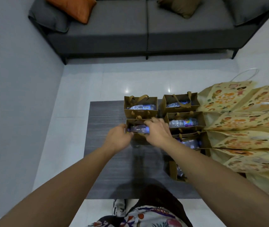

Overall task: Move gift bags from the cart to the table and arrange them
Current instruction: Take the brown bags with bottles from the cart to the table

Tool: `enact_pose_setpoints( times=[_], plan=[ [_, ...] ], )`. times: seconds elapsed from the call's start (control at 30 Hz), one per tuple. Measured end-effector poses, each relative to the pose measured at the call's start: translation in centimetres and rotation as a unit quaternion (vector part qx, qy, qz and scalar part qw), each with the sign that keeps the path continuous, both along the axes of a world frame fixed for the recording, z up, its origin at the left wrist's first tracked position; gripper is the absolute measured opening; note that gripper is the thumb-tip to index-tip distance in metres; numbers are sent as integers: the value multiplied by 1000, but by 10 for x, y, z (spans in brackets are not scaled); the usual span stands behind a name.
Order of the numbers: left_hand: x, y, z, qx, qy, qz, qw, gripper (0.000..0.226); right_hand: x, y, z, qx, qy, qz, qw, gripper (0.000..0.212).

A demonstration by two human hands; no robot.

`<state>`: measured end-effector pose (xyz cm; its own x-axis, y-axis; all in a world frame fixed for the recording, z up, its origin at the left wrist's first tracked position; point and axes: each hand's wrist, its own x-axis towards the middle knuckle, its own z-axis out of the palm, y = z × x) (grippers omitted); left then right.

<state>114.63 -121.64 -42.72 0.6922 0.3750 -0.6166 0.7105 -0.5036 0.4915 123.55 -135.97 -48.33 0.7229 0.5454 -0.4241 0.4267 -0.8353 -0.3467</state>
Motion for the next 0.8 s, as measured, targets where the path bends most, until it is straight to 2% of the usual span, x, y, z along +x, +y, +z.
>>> enact_pose_setpoints(
  times=[0.23,0.43,0.63,0.8],
  plan=[
    [-7,8,49,44,-107,-107,988,37,-46,-26,66,-11,-77,-93,993,59],
    [-25,-14,76,89,-179,-232,952,51,-109,-66,110,-17,-145,-181,973,61],
    [-42,-99,116,99,-256,-394,877,50,-185,-143,140,-38,-160,-300,940,58],
    [-65,-208,140,117,-288,-542,780,54,-249,-228,161,-43,-183,-420,888,66]
  ],
)
